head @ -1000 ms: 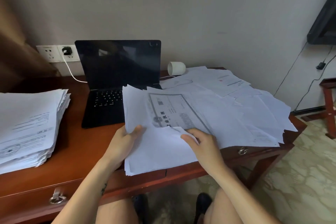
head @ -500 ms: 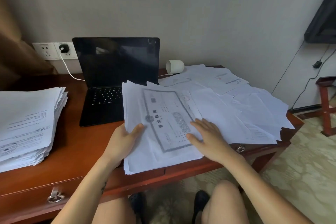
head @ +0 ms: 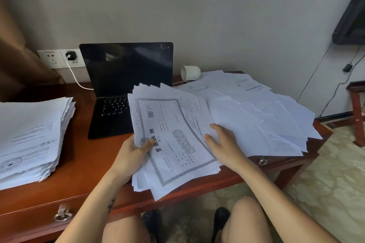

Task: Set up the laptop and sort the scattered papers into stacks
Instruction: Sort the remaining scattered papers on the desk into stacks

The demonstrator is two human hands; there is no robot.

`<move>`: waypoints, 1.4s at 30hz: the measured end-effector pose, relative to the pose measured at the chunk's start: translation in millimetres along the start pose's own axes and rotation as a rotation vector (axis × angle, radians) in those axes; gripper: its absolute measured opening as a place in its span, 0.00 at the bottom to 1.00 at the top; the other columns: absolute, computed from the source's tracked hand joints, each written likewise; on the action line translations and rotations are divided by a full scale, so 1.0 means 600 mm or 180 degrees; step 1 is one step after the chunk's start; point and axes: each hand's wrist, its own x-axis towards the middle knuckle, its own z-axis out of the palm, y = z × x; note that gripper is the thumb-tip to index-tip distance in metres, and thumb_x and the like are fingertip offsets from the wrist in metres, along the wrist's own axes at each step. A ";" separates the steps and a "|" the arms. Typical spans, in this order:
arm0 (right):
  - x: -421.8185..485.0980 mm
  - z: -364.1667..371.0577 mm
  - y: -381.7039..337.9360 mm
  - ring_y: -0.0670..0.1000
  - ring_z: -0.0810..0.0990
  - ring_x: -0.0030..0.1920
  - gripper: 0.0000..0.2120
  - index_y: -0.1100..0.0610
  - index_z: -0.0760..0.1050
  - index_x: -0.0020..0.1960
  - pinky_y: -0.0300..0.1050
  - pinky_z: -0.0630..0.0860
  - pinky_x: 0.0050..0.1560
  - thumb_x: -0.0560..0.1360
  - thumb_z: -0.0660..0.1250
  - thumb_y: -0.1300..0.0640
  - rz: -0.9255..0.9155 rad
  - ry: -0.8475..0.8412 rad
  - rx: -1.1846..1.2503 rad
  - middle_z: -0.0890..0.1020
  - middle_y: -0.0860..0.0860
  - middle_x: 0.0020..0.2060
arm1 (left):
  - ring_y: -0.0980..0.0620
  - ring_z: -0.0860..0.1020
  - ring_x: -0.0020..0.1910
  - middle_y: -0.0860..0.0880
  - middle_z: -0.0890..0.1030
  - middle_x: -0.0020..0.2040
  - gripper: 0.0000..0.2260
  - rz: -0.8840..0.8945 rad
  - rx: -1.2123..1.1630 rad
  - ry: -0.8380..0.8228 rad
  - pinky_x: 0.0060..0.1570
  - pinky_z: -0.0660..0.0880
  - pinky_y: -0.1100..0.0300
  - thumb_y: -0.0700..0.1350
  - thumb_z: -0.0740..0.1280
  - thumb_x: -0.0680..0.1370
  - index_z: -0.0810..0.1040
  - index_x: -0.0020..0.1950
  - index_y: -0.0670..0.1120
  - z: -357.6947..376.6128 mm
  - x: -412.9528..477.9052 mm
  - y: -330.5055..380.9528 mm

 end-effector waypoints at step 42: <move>0.044 0.037 -0.050 0.47 0.82 0.53 0.21 0.45 0.69 0.72 0.51 0.78 0.59 0.82 0.56 0.39 -0.0111 -0.0584 0.0069 0.83 0.46 0.53 | 0.47 0.84 0.58 0.49 0.81 0.62 0.11 -0.0197 0.0409 0.0414 0.46 0.83 0.56 0.41 0.63 0.85 0.71 0.67 0.47 -0.030 0.026 -0.001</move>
